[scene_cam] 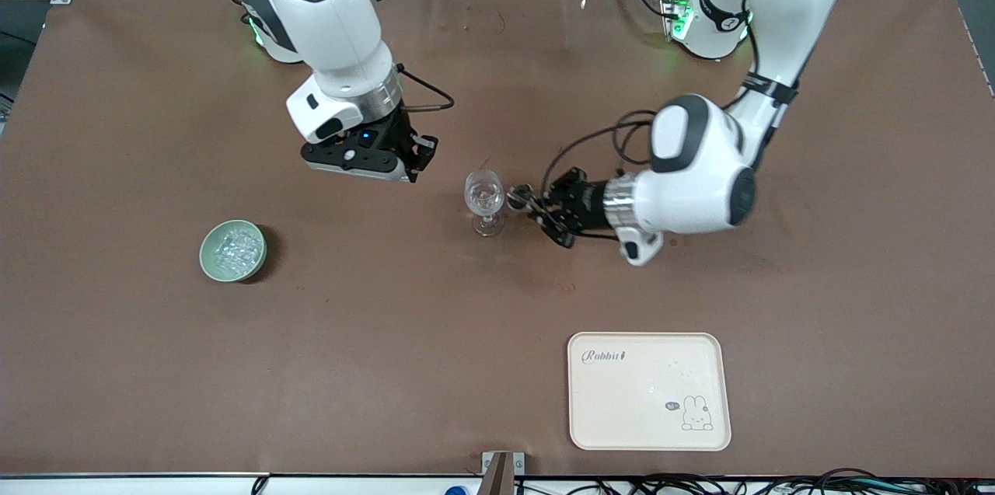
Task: Pour wine and add ice with both arms
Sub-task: 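Move the jigger to the white tray with the left gripper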
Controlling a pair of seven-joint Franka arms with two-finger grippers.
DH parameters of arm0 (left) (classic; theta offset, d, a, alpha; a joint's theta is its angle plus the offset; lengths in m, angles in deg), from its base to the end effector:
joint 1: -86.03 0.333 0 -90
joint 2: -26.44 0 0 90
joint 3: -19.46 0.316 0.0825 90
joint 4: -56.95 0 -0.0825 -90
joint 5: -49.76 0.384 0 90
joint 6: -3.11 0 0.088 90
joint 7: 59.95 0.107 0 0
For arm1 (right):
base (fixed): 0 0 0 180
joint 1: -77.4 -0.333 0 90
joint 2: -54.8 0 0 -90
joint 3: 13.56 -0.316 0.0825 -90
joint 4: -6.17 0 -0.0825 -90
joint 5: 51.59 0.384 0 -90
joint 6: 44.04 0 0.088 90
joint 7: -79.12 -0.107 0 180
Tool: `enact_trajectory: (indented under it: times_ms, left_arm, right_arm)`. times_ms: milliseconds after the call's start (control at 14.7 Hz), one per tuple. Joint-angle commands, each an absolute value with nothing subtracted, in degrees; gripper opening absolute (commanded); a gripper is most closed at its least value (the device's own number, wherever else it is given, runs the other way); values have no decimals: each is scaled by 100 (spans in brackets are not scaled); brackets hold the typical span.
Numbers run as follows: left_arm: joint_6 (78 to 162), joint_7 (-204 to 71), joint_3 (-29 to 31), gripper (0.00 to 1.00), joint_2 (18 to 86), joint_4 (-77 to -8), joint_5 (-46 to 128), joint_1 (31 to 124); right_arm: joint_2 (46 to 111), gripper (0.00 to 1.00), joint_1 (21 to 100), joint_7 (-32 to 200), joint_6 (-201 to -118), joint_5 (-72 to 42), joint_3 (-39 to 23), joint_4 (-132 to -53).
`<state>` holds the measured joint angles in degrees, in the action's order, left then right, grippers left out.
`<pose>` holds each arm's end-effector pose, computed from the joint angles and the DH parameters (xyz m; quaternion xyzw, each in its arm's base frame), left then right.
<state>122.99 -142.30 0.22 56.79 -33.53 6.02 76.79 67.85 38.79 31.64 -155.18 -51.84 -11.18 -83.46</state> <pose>0.6125 -0.3311 0.3637 0.7045 0.5860 -0.3312 0.2248 0.5208 0.3843 0.5256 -0.9926 0.0962 -0.0595 0.0443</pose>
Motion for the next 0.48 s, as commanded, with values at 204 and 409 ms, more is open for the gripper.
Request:
enact_trajectory:
  times_ms: [204, 409]
  left_arm:
    - [12026, -13432, -40, 1, 6738, -2260, -734, 8698]
    - [12026, -12993, -31, 1, 7099, -2083, -1438, 9129]
  right_arm:
    - [7097, 12, 3504, 3148, -16242, -5230, -1119, -8339]
    - [7185, 12, 3433, 3166, -16269, -5230, -1119, -8348]
